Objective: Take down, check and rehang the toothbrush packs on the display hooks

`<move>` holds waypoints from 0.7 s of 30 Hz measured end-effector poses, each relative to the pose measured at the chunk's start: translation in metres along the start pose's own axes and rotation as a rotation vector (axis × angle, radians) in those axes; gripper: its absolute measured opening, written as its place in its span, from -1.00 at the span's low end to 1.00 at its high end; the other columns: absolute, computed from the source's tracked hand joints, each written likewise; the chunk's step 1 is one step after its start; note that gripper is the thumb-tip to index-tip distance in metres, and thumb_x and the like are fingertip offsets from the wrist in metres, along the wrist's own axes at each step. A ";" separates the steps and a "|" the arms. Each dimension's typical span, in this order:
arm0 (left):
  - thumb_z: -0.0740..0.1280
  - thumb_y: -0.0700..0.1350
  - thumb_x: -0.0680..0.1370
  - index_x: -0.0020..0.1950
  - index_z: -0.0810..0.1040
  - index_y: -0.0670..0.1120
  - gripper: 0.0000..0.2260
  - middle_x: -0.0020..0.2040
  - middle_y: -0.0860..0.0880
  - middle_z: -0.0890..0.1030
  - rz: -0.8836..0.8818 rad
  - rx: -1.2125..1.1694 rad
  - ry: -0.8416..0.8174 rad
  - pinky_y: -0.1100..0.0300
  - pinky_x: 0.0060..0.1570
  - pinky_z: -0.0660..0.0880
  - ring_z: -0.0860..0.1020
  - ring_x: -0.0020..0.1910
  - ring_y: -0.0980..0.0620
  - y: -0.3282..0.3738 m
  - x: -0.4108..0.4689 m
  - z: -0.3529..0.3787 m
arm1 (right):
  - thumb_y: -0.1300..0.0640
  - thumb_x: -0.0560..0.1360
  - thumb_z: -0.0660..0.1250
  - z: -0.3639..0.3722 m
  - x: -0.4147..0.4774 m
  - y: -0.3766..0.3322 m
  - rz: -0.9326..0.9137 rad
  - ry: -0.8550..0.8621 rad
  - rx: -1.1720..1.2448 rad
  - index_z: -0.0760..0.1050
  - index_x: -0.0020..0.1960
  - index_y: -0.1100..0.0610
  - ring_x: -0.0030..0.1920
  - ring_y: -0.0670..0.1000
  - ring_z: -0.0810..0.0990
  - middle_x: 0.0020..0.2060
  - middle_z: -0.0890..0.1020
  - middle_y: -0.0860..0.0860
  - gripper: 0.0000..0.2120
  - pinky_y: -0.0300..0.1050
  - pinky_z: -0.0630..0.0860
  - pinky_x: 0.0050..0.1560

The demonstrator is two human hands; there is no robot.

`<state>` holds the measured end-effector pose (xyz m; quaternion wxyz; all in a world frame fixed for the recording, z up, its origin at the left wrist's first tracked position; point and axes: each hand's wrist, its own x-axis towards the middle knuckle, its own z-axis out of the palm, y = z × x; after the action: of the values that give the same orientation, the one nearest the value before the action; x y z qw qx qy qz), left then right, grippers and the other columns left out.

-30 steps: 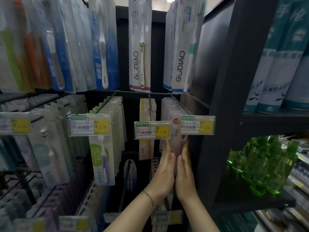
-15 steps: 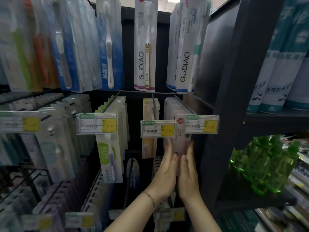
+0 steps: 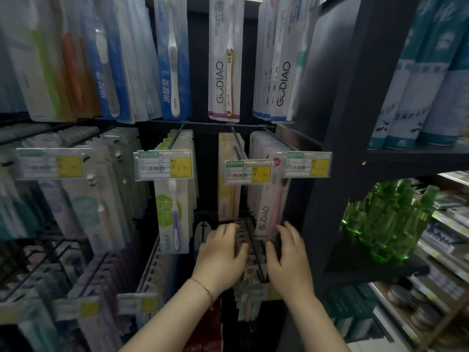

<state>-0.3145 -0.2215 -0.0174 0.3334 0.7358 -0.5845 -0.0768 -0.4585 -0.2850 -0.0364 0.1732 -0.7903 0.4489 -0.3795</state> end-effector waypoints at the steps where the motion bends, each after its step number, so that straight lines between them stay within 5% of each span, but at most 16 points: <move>1: 0.14 0.09 0.61 0.35 0.30 0.07 -0.68 0.32 0.08 0.39 0.014 0.058 0.010 0.04 0.31 0.32 0.31 0.32 0.05 -0.003 -0.004 -0.003 | 0.10 0.61 0.20 0.002 -0.003 -0.001 -0.025 0.013 -0.044 0.34 0.42 0.15 0.44 0.02 0.23 0.44 0.32 0.04 -0.60 -0.24 0.11 0.36; 6: 0.10 0.11 0.62 0.34 0.33 0.07 -0.68 0.23 0.09 0.44 0.069 0.252 0.023 0.08 0.18 0.35 0.36 0.24 0.05 -0.027 -0.024 -0.012 | 0.09 0.56 0.24 0.014 -0.018 -0.009 -0.081 0.051 -0.141 0.46 0.31 0.15 0.30 0.07 0.40 0.25 0.50 0.05 -0.66 0.00 0.37 0.29; 21: 0.22 0.07 0.54 0.17 0.48 0.01 -0.74 0.06 0.05 0.56 0.087 0.463 0.164 0.02 -0.09 0.42 0.52 0.07 -0.05 -0.111 -0.078 -0.062 | 0.03 0.46 0.24 0.073 -0.060 -0.083 -0.168 0.001 -0.214 0.53 0.21 0.13 0.19 0.12 0.53 0.15 0.59 0.07 -0.63 0.08 0.51 0.12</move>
<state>-0.2174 -0.1157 -0.0561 0.2052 0.7704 -0.5887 0.1334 -0.3739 -0.1950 -0.0590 0.0551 -0.8389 0.4191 -0.3429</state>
